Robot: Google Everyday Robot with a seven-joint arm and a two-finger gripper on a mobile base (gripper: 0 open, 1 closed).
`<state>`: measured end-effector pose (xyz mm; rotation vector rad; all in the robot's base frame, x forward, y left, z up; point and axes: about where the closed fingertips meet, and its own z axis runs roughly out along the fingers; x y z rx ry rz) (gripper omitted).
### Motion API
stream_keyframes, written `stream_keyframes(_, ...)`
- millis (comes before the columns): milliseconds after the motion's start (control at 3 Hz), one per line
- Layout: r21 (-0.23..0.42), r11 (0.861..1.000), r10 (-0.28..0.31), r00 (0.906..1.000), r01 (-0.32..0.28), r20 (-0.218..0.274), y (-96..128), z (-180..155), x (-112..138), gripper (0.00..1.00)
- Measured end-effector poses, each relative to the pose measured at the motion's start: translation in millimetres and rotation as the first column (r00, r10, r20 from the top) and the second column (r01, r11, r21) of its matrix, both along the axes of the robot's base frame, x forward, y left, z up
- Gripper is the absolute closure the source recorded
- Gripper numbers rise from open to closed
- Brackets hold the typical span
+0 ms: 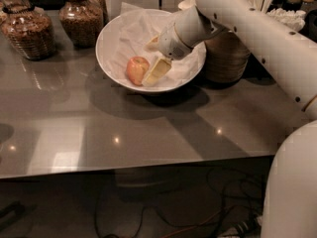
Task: Pick apple from white bowl
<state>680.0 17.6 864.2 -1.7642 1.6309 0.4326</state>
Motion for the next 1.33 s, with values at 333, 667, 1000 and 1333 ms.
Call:
stream_keyframes(333, 0.015, 1.000, 0.017, 0.9998, -0.017, -0.011, 10.7, -3.9, 4.5, 0.25)
stream_keyframes(667, 0.024, 0.999, 0.030, 0.9993, -0.029, -0.024, 18.7, -8.7, 7.9, 0.26)
stream_keyframes(1000, 0.028, 0.999, 0.038, 0.9983, -0.037, -0.043, 21.8, -14.7, 8.2, 0.45)
stream_keyframes(1333, 0.028, 0.999, 0.038, 0.9984, -0.037, -0.042, 21.8, -14.4, 8.2, 0.68)
